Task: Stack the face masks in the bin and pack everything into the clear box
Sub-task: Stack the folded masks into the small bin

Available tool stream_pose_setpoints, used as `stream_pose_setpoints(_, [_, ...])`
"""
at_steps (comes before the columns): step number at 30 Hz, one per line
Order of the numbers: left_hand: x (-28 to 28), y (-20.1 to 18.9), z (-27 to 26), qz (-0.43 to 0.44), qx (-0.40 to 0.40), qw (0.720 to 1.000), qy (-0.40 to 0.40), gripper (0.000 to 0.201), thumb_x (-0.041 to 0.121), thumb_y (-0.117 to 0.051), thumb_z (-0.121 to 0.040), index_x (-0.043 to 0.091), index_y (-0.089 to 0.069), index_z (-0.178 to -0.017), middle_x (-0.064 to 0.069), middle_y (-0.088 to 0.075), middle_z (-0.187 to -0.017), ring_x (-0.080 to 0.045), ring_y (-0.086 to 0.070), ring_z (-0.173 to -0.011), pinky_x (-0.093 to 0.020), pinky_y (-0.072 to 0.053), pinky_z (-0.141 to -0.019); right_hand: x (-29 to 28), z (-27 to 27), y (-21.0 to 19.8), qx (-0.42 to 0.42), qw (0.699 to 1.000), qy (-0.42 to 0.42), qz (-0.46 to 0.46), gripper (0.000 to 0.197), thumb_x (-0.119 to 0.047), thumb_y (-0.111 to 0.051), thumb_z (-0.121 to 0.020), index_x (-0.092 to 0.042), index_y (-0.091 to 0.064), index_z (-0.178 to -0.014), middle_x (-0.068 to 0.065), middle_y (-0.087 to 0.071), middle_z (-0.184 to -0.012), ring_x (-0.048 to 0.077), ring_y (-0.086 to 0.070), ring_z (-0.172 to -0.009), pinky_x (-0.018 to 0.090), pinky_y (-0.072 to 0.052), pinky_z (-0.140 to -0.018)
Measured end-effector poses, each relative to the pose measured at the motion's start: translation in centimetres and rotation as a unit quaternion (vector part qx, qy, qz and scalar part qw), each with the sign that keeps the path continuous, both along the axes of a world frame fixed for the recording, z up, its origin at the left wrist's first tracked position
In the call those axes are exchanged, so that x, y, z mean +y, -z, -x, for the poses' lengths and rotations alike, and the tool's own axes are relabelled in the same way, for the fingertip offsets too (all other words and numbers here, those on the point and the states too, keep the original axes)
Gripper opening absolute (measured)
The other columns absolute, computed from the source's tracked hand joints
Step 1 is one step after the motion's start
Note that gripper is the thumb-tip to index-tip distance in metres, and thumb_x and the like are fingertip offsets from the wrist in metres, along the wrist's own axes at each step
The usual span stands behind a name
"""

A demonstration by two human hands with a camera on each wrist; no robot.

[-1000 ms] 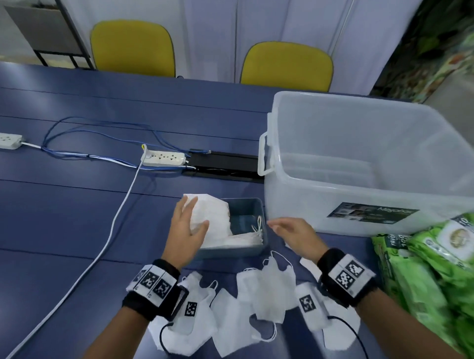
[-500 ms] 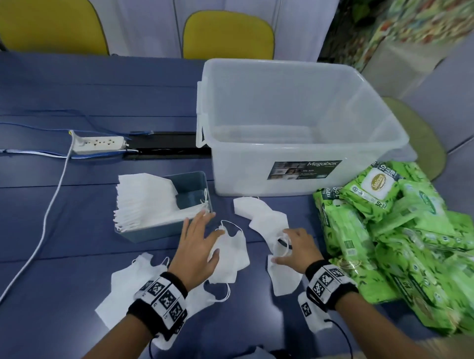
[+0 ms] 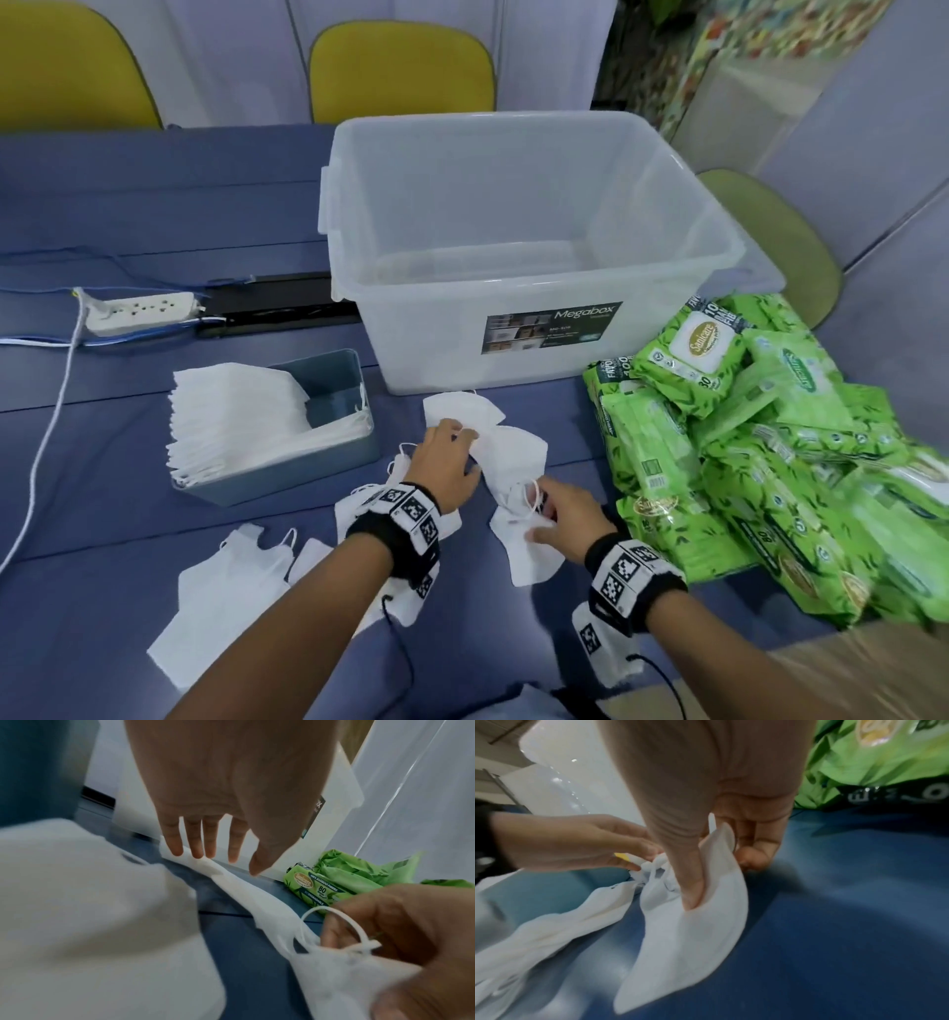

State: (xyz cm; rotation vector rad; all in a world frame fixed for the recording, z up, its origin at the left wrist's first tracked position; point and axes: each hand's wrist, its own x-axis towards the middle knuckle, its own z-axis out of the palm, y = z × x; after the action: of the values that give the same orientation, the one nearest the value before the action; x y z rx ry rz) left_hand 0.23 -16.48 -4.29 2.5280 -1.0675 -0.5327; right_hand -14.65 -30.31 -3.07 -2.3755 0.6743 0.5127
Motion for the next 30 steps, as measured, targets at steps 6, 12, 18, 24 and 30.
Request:
stream_pose_setpoints(6, [-4.9,0.2,-0.1,-0.067,0.022,0.997,0.011,0.062,0.036,-0.061,-0.088,0.011,-0.036,-0.139,-0.014,-0.039,-0.135,-0.031,-0.039,-0.124,-0.04,-0.037,-0.103,0.2,0.9,-0.7,0.023,0.998,-0.057,0.012,0.02,-0.016,-0.062,-0.085,-0.021,-0.061,-0.104,-0.006,-0.058,-0.089,0.015,-0.051,-0.083,0.022,-0.032,-0.055])
stream_pose_setpoints(12, [-6.4,0.6,-0.1,-0.085,0.095,0.992,0.016,0.047,0.022,-0.067,-0.084,0.01,-0.047,-0.125,-0.012,-0.056,-0.125,-0.029,-0.052,-0.116,-0.036,-0.043,-0.095,-1.3,1.2,-0.8,0.023,0.999,-0.045,-0.004,0.036,-0.033,-0.078,-0.073,-0.022,-0.057,-0.101,-0.008,-0.053,-0.09,0.014,-0.05,-0.082,0.025,-0.037,-0.065])
stream_pose_setpoints(18, [-4.1,-0.1,-0.6,-0.028,0.159,0.986,-0.041,0.024,0.006,-0.053,-0.085,0.004,-0.061,-0.108,-0.015,-0.065,-0.11,-0.03,-0.059,-0.105,-0.026,-0.042,-0.079,-4.2,-2.9,-3.3,-0.103,0.994,0.035,0.017,0.041,-0.049,-0.072,-0.077,-0.019,-0.058,-0.102,-0.003,-0.049,-0.097,0.016,-0.05,-0.093,0.024,-0.036,-0.077])
stream_pose_setpoints(24, [1.4,-1.9,-1.6,0.077,0.194,0.968,-0.142,0.068,0.001,-0.057,-0.08,0.024,-0.031,-0.139,-0.005,-0.055,-0.118,-0.027,-0.055,-0.103,-0.025,-0.041,-0.081,-3.9,-9.7,-1.8,-0.087,0.995,-0.019,0.032,0.024,-0.022,-0.058,-0.092,-0.013,-0.055,-0.114,0.008,-0.057,-0.11,0.026,-0.056,-0.104,0.027,-0.039,-0.083])
stream_pose_setpoints(30, [6.8,-2.4,-1.5,0.138,0.129,0.962,-0.195,0.045,-0.005,-0.06,-0.08,0.011,-0.058,-0.123,-0.002,-0.059,-0.126,-0.017,-0.053,-0.117,-0.003,-0.026,-0.088,-0.6,-13.0,-0.4,-0.023,0.999,-0.026,0.01,0.053,-0.035,-0.072,-0.081,-0.012,-0.045,-0.122,0.009,-0.056,-0.12,0.028,-0.056,-0.109,0.035,-0.046,-0.086])
